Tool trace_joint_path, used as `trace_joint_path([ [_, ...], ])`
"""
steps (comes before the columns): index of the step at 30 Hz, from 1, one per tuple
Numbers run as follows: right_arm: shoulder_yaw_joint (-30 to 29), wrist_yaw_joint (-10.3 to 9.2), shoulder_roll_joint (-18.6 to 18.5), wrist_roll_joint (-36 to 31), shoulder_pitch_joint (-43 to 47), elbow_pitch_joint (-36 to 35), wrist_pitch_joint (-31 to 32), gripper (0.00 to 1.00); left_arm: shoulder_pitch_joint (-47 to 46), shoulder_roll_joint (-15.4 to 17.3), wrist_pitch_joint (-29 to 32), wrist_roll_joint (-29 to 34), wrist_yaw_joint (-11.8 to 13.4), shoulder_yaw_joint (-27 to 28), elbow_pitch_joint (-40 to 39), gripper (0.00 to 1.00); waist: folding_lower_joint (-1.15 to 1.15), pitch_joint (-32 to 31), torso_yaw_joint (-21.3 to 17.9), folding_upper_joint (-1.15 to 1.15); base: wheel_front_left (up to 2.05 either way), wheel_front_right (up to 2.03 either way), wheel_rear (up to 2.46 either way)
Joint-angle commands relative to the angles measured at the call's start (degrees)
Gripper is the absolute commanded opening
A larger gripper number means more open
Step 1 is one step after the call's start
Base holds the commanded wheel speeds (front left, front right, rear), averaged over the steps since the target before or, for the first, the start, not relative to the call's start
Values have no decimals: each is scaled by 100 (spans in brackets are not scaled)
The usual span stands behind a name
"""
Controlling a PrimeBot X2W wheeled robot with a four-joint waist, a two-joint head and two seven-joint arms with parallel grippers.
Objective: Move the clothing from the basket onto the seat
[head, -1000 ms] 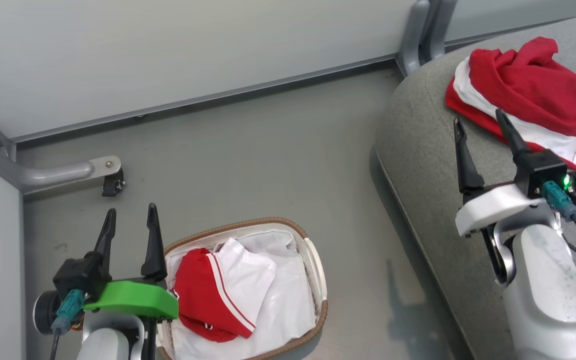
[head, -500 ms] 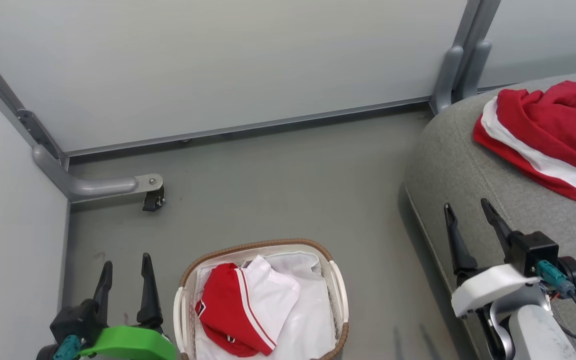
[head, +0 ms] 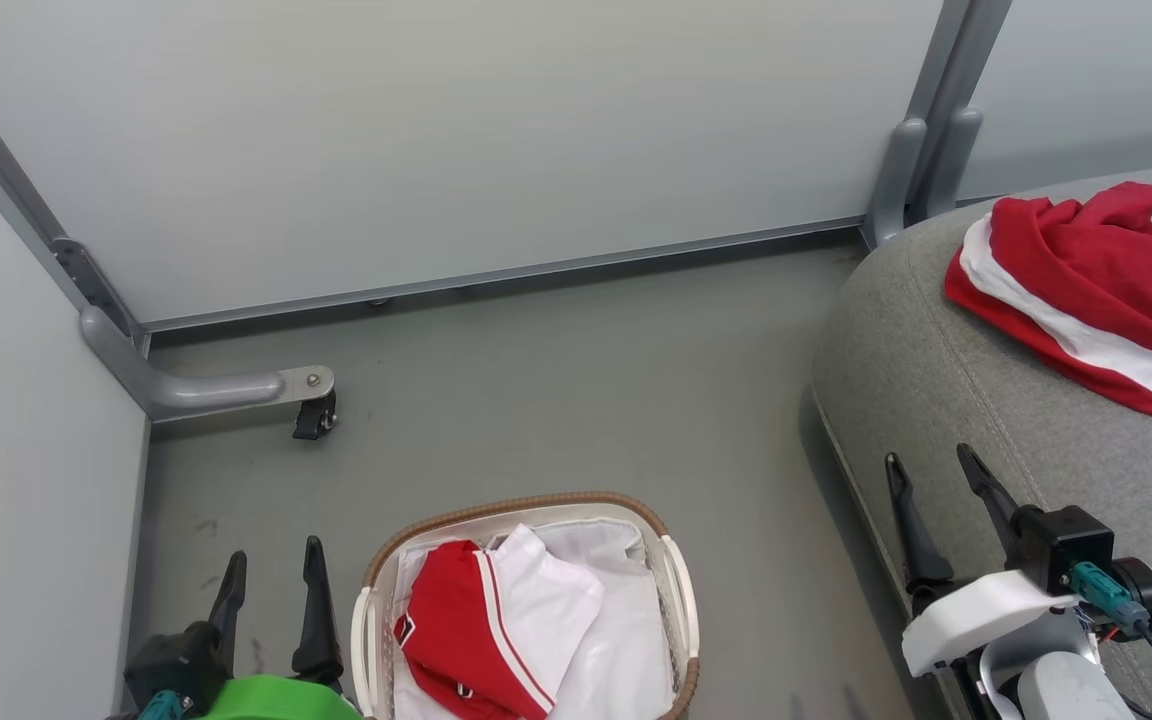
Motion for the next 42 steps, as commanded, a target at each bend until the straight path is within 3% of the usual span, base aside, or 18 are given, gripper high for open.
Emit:
trace_joint_path([
  [1,6,-6,-20,34,6,-39,-14,100,-9,6,-5,-18,23,6,9,100,1,9,-7,0,0,0,0],
  [30,45,-6,-20,52,-204,-56,-14,100,-328,7,-5,238,-62,5,143,100,1,173,-37,0,0,0,0],
  [42,52,-6,-20,-95,-835,-226,-14,100,-2037,241,19,889,-305,-562,1786,100,1,1139,-182,0,0,0,0],
])
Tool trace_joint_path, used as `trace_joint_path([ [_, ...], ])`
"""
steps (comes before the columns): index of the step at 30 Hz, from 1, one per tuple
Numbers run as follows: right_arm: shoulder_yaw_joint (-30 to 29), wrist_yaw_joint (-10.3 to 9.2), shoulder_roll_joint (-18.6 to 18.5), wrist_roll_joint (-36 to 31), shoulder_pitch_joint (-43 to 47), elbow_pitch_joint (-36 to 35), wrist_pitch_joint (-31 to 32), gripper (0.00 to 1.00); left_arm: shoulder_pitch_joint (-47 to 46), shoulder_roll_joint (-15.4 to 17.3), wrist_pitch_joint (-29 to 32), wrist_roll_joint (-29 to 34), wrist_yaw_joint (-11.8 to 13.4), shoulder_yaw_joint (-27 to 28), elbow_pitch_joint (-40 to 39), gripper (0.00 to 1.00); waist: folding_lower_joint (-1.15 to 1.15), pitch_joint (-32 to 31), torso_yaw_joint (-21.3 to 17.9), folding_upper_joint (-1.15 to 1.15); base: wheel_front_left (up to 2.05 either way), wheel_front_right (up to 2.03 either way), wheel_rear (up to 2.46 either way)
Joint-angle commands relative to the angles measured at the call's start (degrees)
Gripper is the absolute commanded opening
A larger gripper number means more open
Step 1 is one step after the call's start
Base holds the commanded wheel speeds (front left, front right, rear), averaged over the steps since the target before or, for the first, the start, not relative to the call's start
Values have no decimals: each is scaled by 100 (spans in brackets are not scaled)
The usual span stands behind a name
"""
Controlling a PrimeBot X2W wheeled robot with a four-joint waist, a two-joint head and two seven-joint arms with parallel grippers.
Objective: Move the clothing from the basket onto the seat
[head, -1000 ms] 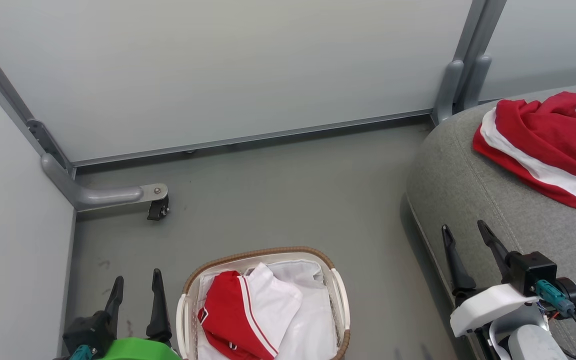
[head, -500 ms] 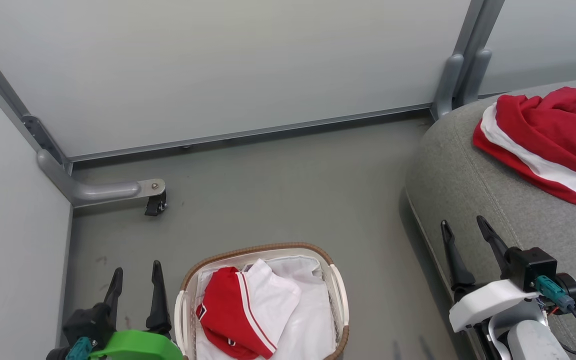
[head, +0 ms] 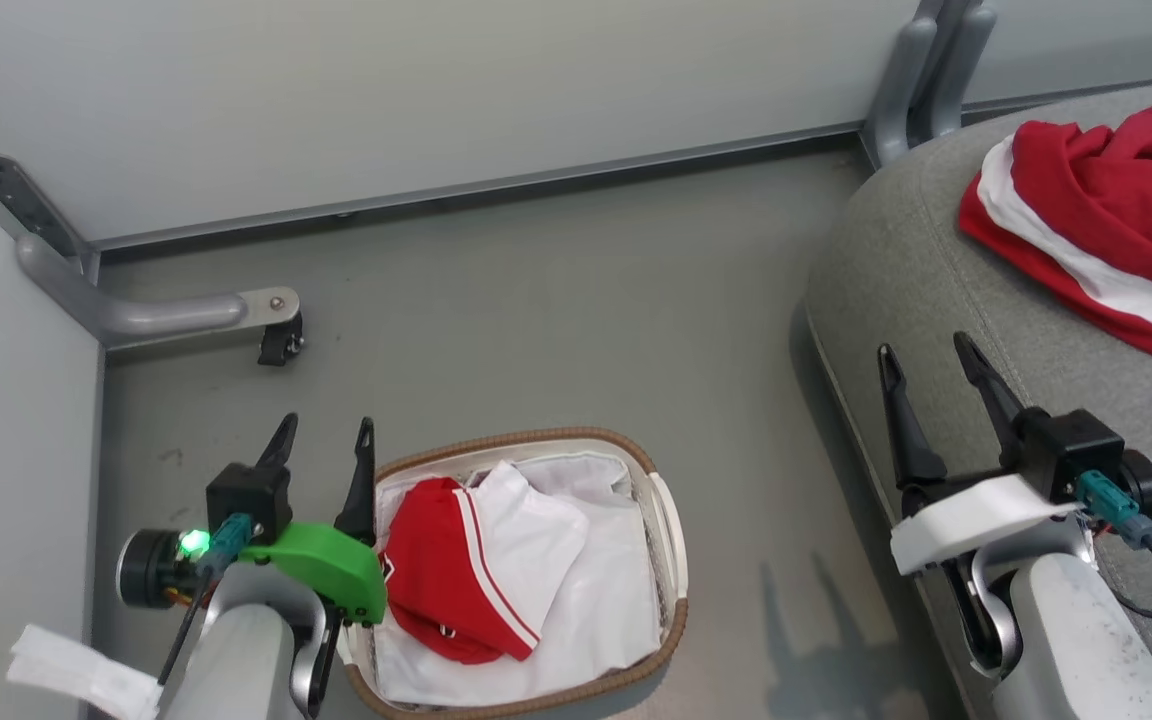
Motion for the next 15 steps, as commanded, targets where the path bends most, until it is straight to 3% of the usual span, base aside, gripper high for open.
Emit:
trace_joint_path([
  [1,17,-6,-19,-45,-152,-46,-13,100,-318,97,-1,135,-32,-119,176,100,0,531,-118,0,0,0,0],
  [15,470,-6,-16,251,-1177,-263,-13,100,-2240,349,675,561,-104,-1241,2287,100,0,2370,-690,0,0,0,0],
])
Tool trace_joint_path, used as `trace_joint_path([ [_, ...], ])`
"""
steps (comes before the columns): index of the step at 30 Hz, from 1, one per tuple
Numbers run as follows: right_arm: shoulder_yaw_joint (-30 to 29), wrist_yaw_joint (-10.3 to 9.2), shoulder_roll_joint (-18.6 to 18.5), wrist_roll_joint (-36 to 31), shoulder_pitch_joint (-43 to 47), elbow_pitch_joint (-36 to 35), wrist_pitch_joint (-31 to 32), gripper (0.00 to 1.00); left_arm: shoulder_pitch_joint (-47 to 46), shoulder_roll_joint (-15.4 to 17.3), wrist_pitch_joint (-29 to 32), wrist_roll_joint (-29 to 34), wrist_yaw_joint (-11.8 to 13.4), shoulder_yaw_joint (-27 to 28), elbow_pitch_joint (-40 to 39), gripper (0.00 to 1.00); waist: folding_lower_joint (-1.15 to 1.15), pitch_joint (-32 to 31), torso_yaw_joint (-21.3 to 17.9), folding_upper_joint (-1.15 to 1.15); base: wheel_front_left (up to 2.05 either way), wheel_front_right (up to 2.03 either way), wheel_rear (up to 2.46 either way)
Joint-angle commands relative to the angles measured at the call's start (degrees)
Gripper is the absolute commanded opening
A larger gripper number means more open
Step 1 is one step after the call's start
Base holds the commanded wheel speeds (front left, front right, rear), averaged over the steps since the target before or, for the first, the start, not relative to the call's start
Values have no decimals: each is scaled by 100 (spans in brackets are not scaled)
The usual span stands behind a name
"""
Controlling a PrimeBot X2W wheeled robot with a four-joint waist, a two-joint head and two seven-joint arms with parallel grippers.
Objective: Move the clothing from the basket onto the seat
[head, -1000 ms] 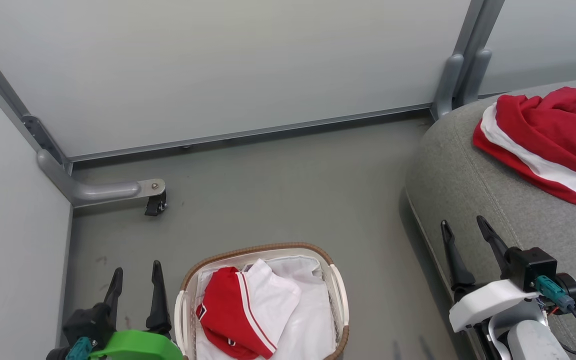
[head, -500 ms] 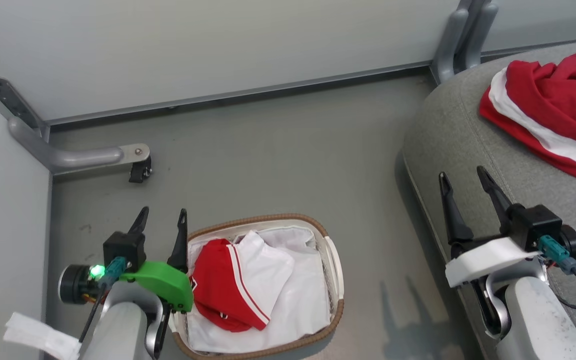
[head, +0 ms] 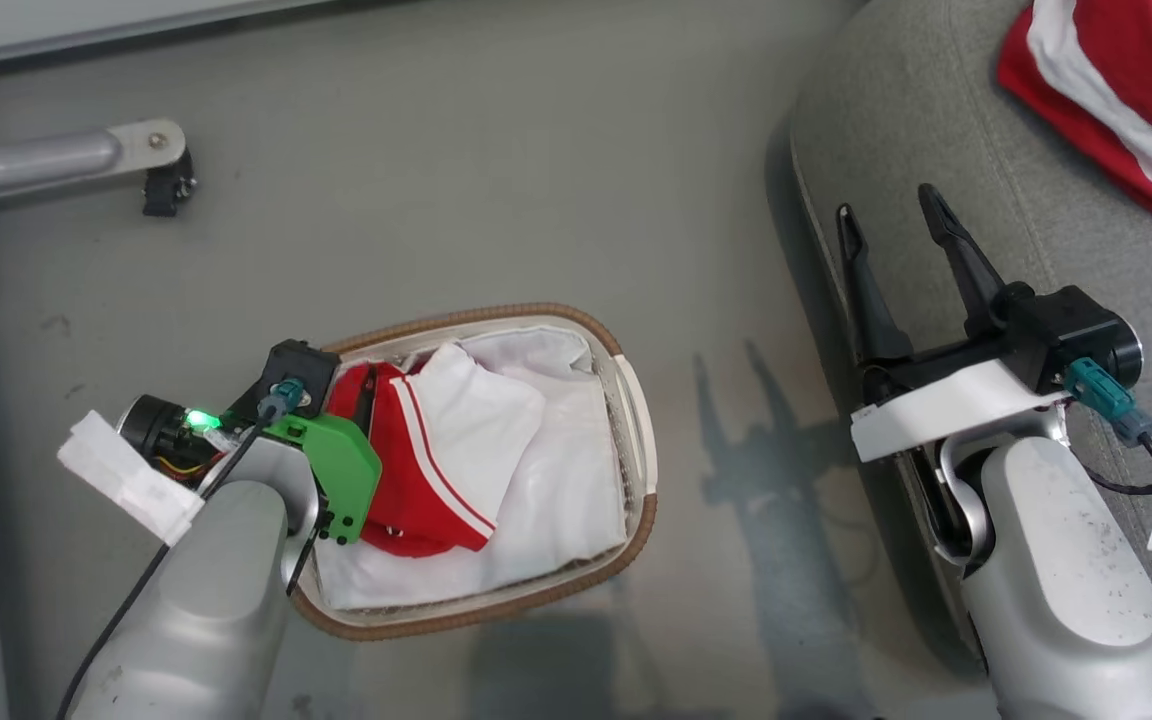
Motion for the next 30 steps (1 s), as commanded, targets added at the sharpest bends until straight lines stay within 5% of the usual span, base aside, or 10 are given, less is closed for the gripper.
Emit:
trace_joint_path([
  [1,96,-6,-11,95,-139,-40,-14,100,-281,63,108,5,-10,-224,227,100,-1,939,-459,0,0,0,0],
  [18,580,-6,-9,584,-419,-141,-14,100,-1271,578,565,29,-6,-1261,1141,100,-1,1793,-1033,0,0,0,0],
  [30,821,-6,-12,820,-439,-115,-14,100,-1412,643,1400,-214,-6,-1425,1489,100,-1,1916,-1177,0,0,0,0],
])
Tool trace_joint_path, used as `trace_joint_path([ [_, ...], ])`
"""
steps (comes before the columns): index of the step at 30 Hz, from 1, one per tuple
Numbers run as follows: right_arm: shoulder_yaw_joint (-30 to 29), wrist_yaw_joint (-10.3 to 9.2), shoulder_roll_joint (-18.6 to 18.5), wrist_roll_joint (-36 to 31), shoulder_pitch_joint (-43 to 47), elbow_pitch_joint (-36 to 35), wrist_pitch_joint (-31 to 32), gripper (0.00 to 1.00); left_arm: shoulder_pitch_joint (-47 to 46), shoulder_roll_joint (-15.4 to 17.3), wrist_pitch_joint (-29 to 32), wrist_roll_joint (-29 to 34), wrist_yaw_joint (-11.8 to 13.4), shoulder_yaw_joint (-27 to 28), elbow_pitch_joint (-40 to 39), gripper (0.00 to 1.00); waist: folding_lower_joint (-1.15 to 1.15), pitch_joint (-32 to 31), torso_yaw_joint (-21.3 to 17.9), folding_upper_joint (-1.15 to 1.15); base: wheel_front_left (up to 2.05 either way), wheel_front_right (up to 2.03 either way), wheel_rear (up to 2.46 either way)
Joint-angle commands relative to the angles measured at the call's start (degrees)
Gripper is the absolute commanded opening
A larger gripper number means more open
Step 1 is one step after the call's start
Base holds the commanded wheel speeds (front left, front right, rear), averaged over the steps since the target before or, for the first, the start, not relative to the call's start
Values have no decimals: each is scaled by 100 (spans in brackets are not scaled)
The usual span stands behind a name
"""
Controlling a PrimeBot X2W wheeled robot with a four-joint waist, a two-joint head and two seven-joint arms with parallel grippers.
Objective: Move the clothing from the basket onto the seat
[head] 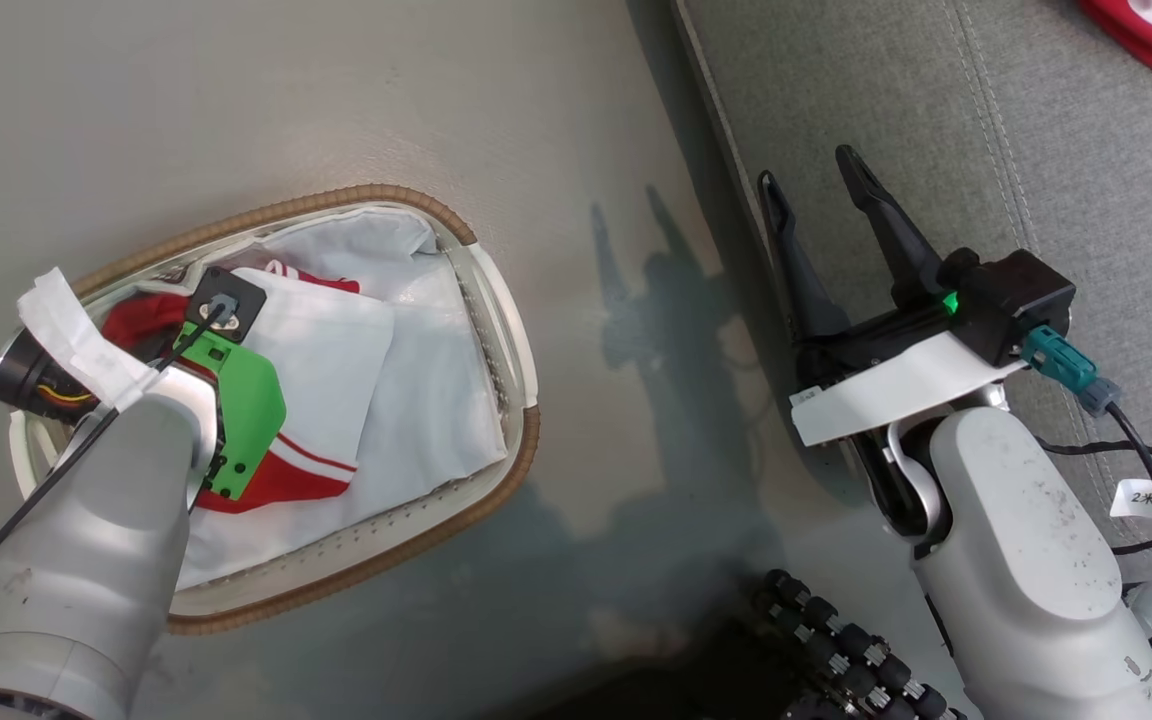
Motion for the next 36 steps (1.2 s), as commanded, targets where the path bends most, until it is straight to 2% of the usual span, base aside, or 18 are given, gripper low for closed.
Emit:
trace_joint_path([
  [1,24,-6,-14,67,-19,7,-14,100,41,77,80,-16,4,-25,29,100,-1,3,-19,0,0,0,0],
  [9,132,-6,-14,86,-24,31,-14,100,261,128,583,64,3,-248,118,99,-1,28,-46,0,0,0,0],
  [10,146,-6,-14,87,-29,32,-14,100,282,123,616,64,3,-273,123,98,-1,32,-47,0,0,0,0],
  [12,165,-6,-14,89,-39,32,-14,100,302,108,649,49,3,-307,125,88,-1,41,-49,0,0,0,0],
  [13,168,-6,-15,87,-43,34,-14,100,317,91,659,29,3,-323,126,63,-1,43,-46,0,0,0,0],
  [15,162,-6,-14,76,-40,41,-14,100,357,56,668,-9,3,-360,129,34,-1,38,-33,0,0,0,0],
  [16,157,-6,-14,72,-38,47,-14,100,373,33,656,-13,3,-391,122,11,-1,33,-27,0,0,0,0],
  [17,153,-6,-14,64,-32,58,-14,100,391,11,635,-41,3,-421,111,0,-1,23,-18,0,0,0,0],
  [26,56,-6,-15,-18,83,176,-14,100,669,-145,101,-362,2,-842,-275,0,-1,-282,130,0,0,0,0],
  [36,-205,-6,-16,-282,344,324,-14,100,909,-186,-787,-1095,2,-1310,-1119,0,-1,-1056,426,0,0,0,0],
])
